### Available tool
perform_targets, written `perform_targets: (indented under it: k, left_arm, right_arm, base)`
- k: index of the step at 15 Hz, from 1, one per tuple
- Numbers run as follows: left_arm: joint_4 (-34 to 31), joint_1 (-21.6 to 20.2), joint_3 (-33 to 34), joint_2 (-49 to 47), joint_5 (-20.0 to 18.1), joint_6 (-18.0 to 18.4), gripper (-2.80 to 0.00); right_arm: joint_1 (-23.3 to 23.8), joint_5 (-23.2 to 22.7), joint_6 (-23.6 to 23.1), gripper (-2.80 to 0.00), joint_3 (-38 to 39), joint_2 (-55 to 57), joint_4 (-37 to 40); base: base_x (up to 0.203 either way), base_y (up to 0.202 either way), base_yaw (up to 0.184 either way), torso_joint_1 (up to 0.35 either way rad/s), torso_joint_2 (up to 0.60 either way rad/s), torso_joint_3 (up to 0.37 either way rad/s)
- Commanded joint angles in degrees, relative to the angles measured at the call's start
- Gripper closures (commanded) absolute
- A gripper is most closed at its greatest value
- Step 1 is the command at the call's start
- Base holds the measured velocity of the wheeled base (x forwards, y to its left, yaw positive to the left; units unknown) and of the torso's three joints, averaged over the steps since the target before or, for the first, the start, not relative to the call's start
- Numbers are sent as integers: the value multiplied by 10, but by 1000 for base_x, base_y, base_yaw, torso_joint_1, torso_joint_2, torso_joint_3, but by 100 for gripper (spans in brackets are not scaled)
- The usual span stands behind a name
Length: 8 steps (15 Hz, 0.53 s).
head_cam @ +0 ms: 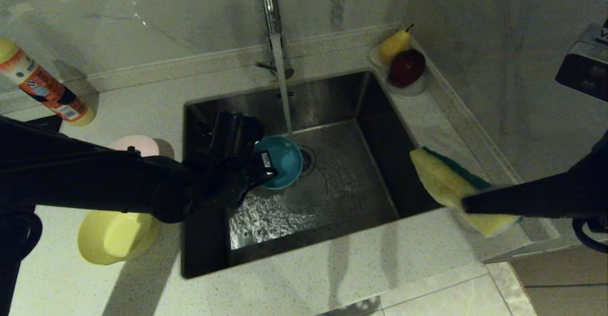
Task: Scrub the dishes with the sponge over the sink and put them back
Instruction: Rinse the bowl
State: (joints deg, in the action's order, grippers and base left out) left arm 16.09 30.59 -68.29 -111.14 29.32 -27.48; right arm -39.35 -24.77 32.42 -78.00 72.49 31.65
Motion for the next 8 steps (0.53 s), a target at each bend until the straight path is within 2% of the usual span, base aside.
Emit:
perform_targets:
  k: [1,8]
  left_arm:
    - [-14,-1,-21,-7,-10,-2,0]
    - [-51,-1,-88,-26,-25,-2,0]
  right_arm:
    - [0,-2,2,0,1,0,2]
    - [9,-1,3,0,4,-7,3]
  base:
    - [0,0,0,0,0,0]
    - [0,0,0,0,0,0]
